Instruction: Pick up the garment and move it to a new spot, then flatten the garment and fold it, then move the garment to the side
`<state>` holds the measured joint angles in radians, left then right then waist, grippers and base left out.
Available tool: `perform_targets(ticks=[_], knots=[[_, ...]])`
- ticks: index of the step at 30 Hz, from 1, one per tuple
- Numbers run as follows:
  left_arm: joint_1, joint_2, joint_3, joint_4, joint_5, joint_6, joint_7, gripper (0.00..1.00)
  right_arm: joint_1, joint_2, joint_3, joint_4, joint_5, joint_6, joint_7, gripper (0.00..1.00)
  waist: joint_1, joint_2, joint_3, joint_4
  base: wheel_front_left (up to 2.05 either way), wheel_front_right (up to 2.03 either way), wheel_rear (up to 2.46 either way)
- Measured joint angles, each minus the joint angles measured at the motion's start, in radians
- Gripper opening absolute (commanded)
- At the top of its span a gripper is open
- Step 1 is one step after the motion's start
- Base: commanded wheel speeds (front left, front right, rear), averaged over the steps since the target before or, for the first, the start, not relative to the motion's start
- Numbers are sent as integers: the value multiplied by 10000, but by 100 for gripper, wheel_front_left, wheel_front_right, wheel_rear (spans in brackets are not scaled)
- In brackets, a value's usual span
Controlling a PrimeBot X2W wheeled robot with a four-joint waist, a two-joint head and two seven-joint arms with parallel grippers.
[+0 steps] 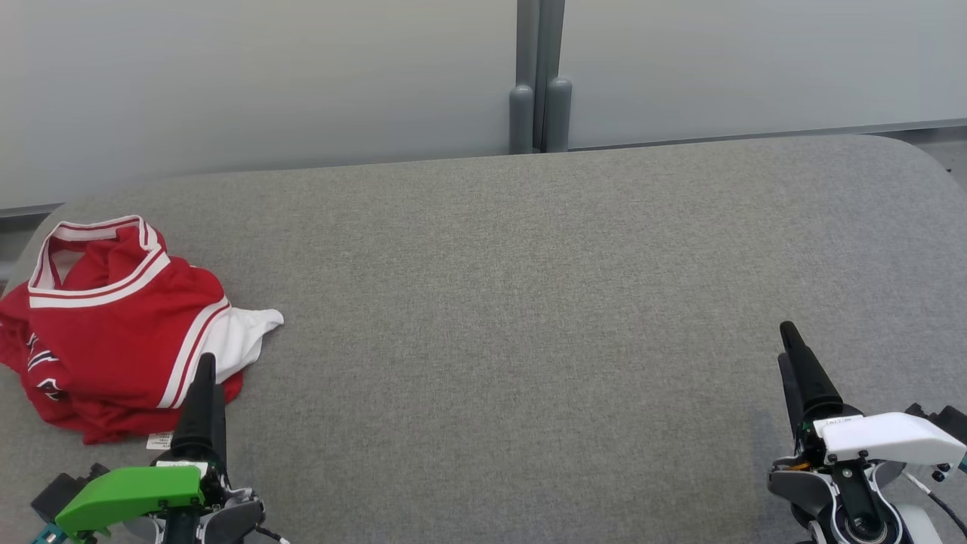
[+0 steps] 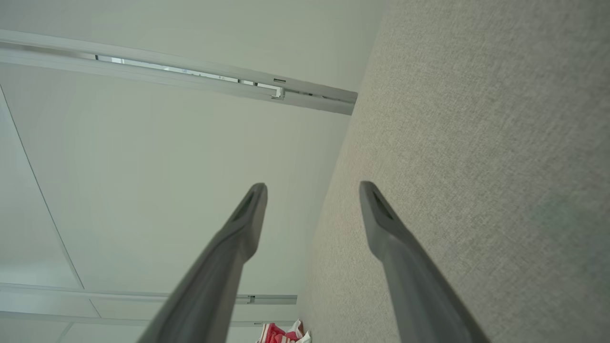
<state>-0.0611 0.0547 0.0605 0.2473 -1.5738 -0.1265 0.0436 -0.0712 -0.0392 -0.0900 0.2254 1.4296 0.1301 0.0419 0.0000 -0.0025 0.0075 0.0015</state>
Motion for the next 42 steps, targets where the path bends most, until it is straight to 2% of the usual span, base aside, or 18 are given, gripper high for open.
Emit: perform_targets(ticks=[7,11,19,28,42], knots=[[3,366,-360,36,1020,0,-385,100,35,-10,107,-387,-2291,0,-288,100,0,1,11,20,0,0,0],[-22,639,-591,123,2167,0,-556,100,42,-17,157,-621,-3536,0,-453,100,-1,0,6,30,0,0,0],[-31,711,-677,61,4472,-2,-859,100,77,-48,347,-974,-5800,0,-759,100,0,0,-25,36,0,0,0],[71,725,-826,-150,6441,-2,-1166,100,272,-48,370,-993,-7488,0,-1064,100,0,0,-42,32,0,0,0],[323,1089,-1137,-19,8418,-10,-1593,100,355,-119,332,-495,-9315,2,-1505,100,0,0,-66,-118,0,0,0]])
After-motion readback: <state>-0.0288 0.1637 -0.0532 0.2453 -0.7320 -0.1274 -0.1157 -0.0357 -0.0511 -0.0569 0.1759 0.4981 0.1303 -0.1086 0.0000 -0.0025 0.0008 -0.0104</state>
